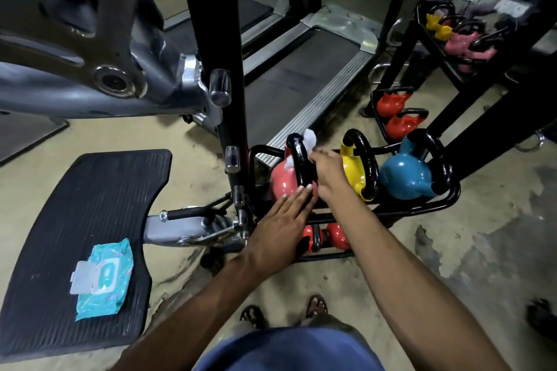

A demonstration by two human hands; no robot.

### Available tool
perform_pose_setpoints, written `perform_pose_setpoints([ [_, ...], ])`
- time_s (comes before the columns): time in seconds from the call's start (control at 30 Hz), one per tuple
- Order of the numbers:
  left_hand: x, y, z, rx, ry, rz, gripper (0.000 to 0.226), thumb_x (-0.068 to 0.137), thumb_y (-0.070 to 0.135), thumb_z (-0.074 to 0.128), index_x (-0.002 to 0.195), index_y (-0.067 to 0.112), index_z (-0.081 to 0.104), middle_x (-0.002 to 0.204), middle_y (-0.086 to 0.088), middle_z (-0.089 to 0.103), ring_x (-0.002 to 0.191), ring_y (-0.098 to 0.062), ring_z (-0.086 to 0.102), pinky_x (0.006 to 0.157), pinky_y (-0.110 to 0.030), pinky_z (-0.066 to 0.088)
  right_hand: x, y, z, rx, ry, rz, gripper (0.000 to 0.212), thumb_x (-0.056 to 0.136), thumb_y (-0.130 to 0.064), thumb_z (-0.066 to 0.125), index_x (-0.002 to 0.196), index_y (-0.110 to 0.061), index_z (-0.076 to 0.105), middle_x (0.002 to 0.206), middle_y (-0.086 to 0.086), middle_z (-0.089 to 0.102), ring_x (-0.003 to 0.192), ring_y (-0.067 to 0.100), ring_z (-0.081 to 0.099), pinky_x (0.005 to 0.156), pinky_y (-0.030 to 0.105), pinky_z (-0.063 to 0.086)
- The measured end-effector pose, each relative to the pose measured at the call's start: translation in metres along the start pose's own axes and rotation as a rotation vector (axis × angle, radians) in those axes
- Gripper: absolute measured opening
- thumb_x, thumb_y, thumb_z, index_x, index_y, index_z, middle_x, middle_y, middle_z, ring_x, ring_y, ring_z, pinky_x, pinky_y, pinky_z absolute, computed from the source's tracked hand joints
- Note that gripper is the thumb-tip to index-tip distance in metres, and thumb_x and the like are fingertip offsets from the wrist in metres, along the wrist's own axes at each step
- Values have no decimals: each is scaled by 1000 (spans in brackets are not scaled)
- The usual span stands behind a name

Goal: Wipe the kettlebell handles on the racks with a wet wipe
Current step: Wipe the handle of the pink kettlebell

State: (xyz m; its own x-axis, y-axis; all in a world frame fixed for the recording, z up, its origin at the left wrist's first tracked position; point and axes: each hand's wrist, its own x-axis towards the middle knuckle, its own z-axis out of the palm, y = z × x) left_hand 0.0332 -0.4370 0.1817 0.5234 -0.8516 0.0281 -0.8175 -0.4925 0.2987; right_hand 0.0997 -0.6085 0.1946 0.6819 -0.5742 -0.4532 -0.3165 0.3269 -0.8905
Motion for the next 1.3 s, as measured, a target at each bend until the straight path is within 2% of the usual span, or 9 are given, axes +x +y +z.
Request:
perform_pose_setpoints([
  [0.07,-6,1,2,-3,-14,7,99,92,16,60,163,13,-9,170,-5,-21,157,-17,-16,129,-35,-3,8,-1,7,-93,44,-101,7,82,-18,72,81,-14,67,84,16,72,79,29,68,77,43,56],
  [0.23,-6,0,10,22,-34,-8,92,86,23,65,162,7,16,171,-14,4,159,-24,-1,129,-39,2,-57,23,-14,-707,54,-801,7,92,-8,64,97,-11,67,107,1,63,95,8,58,83,3,39],
  [0.3,-5,-1,16,44,-20,-16,89,81,25,70,158,6,29,168,-15,20,158,-26,11,129,-39,7,-57,28,-26,-892,-72,-1023,9,92,-9,60,98,-10,66,117,1,59,106,11,57,93,16,44],
  [0.4,-7,-1,17,44,1,-14,93,83,27,72,160,7,25,170,-15,12,159,-25,5,129,-39,9,-28,2,-17,-1120,-171,-1186,18,87,-18,53,93,-8,67,115,6,65,106,22,59,95,35,49],
  [0.6,-8,2,10,3,-14,-8,93,93,21,64,164,11,5,170,-8,-17,157,-19,-16,129,-37,1,-9,-25,2,-1324,-250,-1015,21,80,-20,55,81,-8,72,97,11,68,92,32,66,81,38,53],
  [0.7,-8,4,15,0,2,-29,96,91,29,67,164,10,7,171,-9,-9,158,-19,-11,129,-38,3,-41,1,-23,-1020,-125,-950,11,87,-12,65,93,-12,74,107,2,69,97,16,64,84,28,51],
  [0.83,-7,3,25,-53,35,-68,98,89,30,68,164,13,8,173,-4,-6,159,-15,-3,128,-39,12,-63,37,-49,-495,46,-556,8,91,-11,65,93,-14,72,88,-5,73,79,7,67,73,26,55],
  [1.03,-6,12,20,-79,87,-127,86,93,32,64,163,17,16,173,0,5,159,-14,7,128,-38,17,-18,23,-32,-311,-183,-130,26,95,-10,51,73,-16,62,71,2,65,70,16,58,68,34,45],
  [1.3,25,48,14,-16,399,-337,55,90,26,66,142,11,55,150,-4,52,136,-21,48,119,-33,31,-24,15,-95,-250,-416,-290,12,89,3,66,96,-5,72,92,6,74,86,15,66,81,31,52],
])
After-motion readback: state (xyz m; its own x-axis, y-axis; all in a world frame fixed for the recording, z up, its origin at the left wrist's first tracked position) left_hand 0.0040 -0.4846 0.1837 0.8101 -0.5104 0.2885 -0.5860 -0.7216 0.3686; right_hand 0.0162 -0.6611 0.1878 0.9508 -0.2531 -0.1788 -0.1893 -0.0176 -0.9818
